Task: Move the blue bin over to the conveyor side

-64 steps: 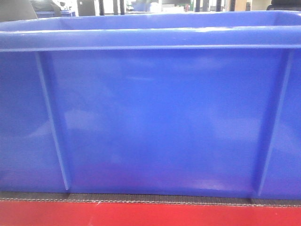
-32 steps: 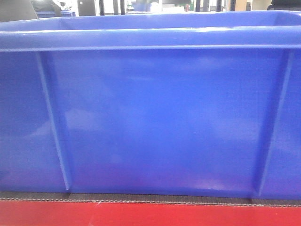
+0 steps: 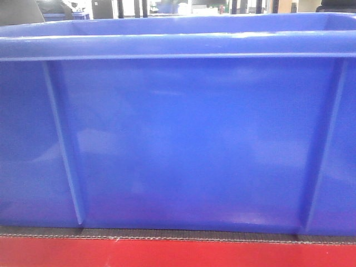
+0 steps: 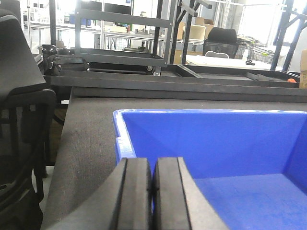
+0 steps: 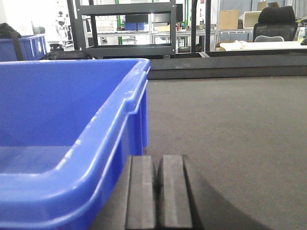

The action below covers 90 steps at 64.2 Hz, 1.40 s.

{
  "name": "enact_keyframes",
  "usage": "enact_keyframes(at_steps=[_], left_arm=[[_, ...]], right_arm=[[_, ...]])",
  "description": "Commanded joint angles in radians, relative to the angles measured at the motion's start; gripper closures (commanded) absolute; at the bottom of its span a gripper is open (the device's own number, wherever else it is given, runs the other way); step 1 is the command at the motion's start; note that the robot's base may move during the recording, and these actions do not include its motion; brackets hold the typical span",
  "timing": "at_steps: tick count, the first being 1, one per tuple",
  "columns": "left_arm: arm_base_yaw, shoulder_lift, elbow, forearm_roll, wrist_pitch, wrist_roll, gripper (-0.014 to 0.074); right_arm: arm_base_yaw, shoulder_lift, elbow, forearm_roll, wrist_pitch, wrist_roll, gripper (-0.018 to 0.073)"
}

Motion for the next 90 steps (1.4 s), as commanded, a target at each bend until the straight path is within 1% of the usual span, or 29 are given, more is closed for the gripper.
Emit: enact_keyframes(at_steps=[1, 4, 11, 74, 78, 82, 87, 90], left_arm=[[-0.006, -0.005, 0.000, 0.002, -0.018, -0.005, 0.0604], [-0.006, -0.005, 0.000, 0.002, -0.018, -0.005, 0.0604], [-0.006, -0.005, 0.000, 0.002, -0.018, -0.005, 0.0604], [-0.006, -0.005, 0.000, 0.002, -0.016, -0.005, 0.0604], [0.006, -0.015, 0.000, 0.032, 0.005, -0.005, 0.0604], [0.029, -0.036, 0.008, 0.041, 0.044, 0.012, 0.0604], [0.082, -0.077, 0.045, 0.015, 0.041, 0.121, 0.0604], [0.120, -0.107, 0.077, -0.041, 0.029, 0.190, 0.0604]], right_arm=[[-0.007, -0.006, 0.000, 0.023, -0.018, -0.035, 0.0648], [-0.007, -0.006, 0.000, 0.043, -0.016, -0.046, 0.0648], [-0.007, -0.006, 0.000, 0.043, -0.016, -0.074, 0.0648], [-0.007, -0.006, 0.000, 0.043, -0.016, -0.074, 0.0648], [-0.007, -0.006, 0.000, 0.043, -0.016, -0.074, 0.0648], [-0.007, -0.006, 0.000, 0.043, -0.016, -0.074, 0.0648], [-0.007, -0.006, 0.000, 0.043, -0.016, -0.074, 0.0648], [-0.007, -0.006, 0.000, 0.043, -0.016, -0.074, 0.0648]])
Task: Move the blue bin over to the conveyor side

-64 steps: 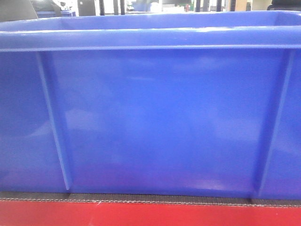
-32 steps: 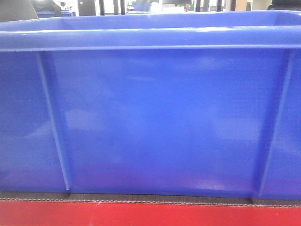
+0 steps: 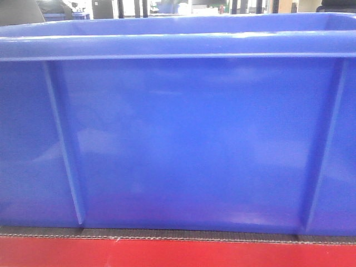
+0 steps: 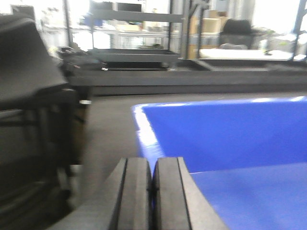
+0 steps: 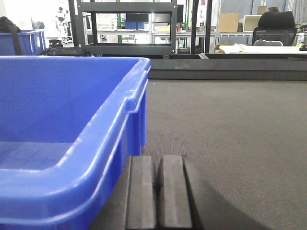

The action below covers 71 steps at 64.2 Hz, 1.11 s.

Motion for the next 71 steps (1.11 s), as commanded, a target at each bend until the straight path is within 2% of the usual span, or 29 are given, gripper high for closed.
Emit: enact_keyframes(at_steps=[1, 8, 13, 18, 27, 35, 38, 43, 71], left_arm=[[0.062, -0.054, 0.048, -0.079, -0.013, 0.127, 0.0604], [0.149, -0.117, 0.123, -0.199, -0.015, 0.170, 0.0604], [0.193, -0.168, 0.174, -0.231, -0.015, 0.170, 0.0604], [0.216, -0.213, 0.223, -0.231, -0.015, 0.170, 0.0604], [0.216, -0.271, 0.317, -0.226, -0.023, 0.170, 0.0604], [0.207, -0.271, 0.393, -0.224, -0.125, 0.170, 0.0604], [0.198, -0.271, 0.393, -0.224, -0.198, 0.168, 0.0604], [0.184, -0.271, 0.393, -0.199, -0.174, 0.168, 0.0604], [0.173, -0.271, 0.393, -0.200, -0.168, 0.168, 0.0604]], right_arm=[[-0.007, -0.006, 0.000, 0.003, -0.016, -0.010, 0.0648], [-0.007, -0.006, 0.000, 0.003, -0.016, -0.010, 0.0648], [-0.007, -0.006, 0.000, 0.003, -0.016, -0.010, 0.0648], [-0.007, -0.006, 0.000, 0.003, -0.016, -0.010, 0.0648], [-0.007, -0.006, 0.000, 0.003, -0.016, -0.010, 0.0648], [-0.007, -0.006, 0.000, 0.003, -0.016, -0.010, 0.0648], [-0.007, -0.006, 0.000, 0.003, -0.016, -0.010, 0.0648], [-0.007, -0.006, 0.000, 0.003, -0.016, -0.010, 0.0648], [-0.007, -0.006, 0.000, 0.003, -0.016, -0.010, 0.0648]])
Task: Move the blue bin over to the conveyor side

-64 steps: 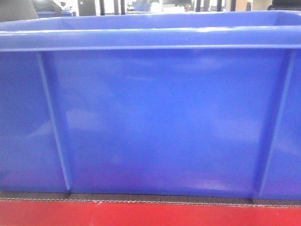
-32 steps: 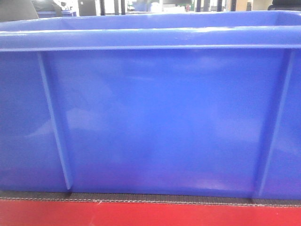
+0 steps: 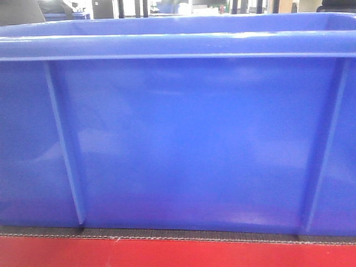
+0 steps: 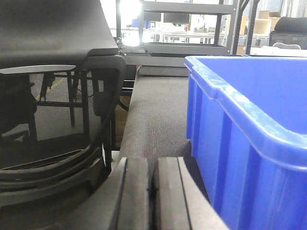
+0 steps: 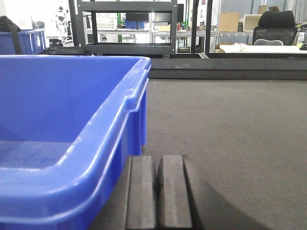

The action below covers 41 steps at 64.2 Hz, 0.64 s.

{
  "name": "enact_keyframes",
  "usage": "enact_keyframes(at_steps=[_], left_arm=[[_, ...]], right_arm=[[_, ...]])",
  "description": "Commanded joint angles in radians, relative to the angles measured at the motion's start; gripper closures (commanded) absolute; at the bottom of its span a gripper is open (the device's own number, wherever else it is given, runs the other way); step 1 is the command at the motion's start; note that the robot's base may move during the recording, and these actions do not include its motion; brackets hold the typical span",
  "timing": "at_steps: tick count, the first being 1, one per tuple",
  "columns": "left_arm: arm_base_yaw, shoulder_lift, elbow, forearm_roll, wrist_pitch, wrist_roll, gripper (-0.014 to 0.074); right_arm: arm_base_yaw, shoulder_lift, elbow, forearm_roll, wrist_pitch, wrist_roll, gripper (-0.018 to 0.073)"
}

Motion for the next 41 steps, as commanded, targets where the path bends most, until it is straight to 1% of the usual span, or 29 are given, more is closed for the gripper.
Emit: enact_keyframes(at_steps=[1, 41], left_arm=[[-0.006, -0.006, -0.002, 0.004, -0.022, 0.001, 0.0604], [-0.006, -0.006, -0.002, 0.004, -0.022, 0.001, 0.0604]], right_arm=[[-0.006, -0.006, 0.000, 0.003, -0.018, -0.010, 0.0648], [-0.006, -0.006, 0.000, 0.003, -0.018, -0.010, 0.0648]])
